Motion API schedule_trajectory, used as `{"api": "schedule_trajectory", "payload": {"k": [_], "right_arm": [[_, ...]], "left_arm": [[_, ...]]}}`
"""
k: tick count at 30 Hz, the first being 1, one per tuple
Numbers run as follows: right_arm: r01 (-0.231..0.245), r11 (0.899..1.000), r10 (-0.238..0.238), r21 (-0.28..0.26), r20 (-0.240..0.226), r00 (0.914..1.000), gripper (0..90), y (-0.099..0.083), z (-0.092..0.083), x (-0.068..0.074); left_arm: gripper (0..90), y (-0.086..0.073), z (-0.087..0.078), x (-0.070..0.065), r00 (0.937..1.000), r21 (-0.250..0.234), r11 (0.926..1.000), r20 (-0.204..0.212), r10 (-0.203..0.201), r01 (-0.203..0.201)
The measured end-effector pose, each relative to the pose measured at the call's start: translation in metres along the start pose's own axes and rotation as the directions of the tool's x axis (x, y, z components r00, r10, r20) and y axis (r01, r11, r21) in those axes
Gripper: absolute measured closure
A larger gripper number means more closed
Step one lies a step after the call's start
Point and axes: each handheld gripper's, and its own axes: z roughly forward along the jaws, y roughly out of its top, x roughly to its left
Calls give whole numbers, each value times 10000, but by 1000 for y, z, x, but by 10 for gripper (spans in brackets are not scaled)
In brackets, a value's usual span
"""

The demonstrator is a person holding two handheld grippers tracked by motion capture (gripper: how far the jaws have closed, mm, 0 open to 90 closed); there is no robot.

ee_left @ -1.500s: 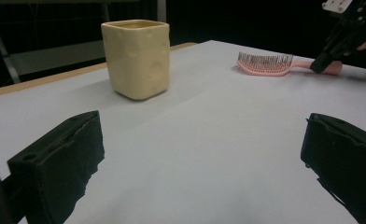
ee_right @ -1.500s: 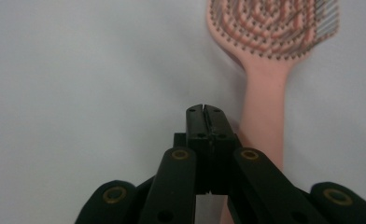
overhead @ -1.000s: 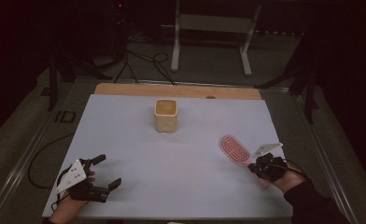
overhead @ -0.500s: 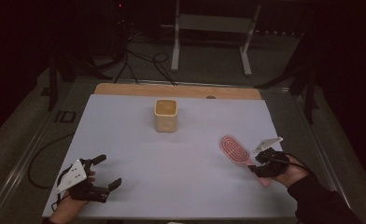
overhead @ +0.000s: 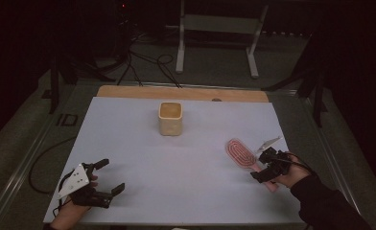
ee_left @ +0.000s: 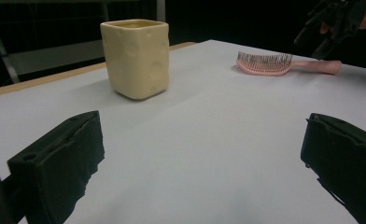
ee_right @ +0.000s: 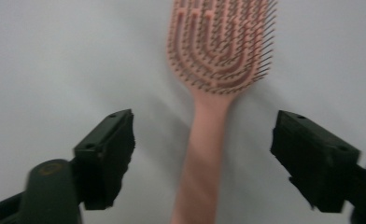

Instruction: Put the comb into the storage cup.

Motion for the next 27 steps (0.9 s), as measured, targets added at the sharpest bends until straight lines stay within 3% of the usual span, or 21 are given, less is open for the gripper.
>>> {"api": "schedule_trajectory", "payload": {"k": [4, 6, 9, 13, 19, 27], "right_arm": [[-238, 9982, 257, 558, -332, 9991, 173, 3, 8, -4], [-739, 9906, 859, 1147, -1026, 9910, 144, 4, 13, -10], [-799, 9905, 879, 1121, -685, 9938, 137, 6, 17, -12], [-794, 9913, 861, 1049, -616, 9944, 92, 8, 20, -12], [-898, 9908, 963, 1013, -621, 9934, 94, 11, 22, -11], [-1024, 9879, 1096, 1165, -575, 9923, 245, 11, 25, -14]], "left_arm": [[0, 0, 0, 0, 10000, 0, 10000, -3, 2, -2], [0, 0, 0, 0, 10000, 3, 10000, -5, 7, -7], [0, 0, 0, 0, 10000, -2, 10000, -3, -9, 9], [0, 0, 0, 0, 10000, 3, 10000, -1, 13, -13], [0, 0, -1, 0, 10000, 1, 10000, 2, 0, 0], [0, 0, 0, 0, 10000, -2, 10000, 1, -21, 21]]}}
